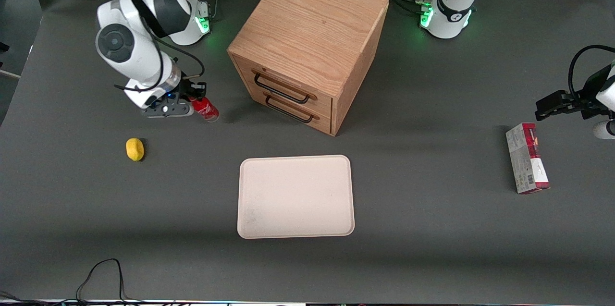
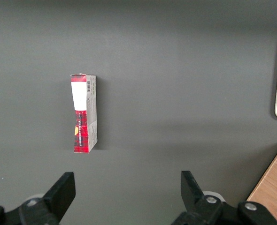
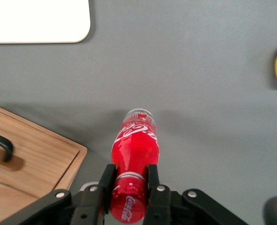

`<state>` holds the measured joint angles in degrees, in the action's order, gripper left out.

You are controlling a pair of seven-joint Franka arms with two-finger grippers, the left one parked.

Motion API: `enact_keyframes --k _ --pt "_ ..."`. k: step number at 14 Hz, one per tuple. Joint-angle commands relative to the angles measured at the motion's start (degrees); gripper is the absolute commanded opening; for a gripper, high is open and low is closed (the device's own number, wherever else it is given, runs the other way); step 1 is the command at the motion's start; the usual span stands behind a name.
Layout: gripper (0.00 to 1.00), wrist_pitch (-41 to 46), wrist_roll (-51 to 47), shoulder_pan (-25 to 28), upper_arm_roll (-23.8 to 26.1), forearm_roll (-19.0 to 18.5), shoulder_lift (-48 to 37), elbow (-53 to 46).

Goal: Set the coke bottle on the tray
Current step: 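Close the right gripper on the bottle and lift it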

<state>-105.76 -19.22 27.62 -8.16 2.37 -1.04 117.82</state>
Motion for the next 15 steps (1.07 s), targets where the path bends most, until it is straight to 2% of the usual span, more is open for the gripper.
enact_keyframes --k 1,4,7,11,15 --pt "0.0 13.5 -1.2 -1.2 -0.8 0.0 11.9 -22.0" --pt "0.0 22.8 -1.0 -4.0 -0.7 3.3 17.1 -36.0" --pt "0.0 29.0 -0.9 -5.6 -0.7 4.1 20.9 -45.1" --pt "0.0 32.7 -2.2 -6.4 -0.8 6.1 27.3 -55.8" --pt "0.0 31.7 -8.6 -7.2 -0.1 8.5 37.1 -66.6"
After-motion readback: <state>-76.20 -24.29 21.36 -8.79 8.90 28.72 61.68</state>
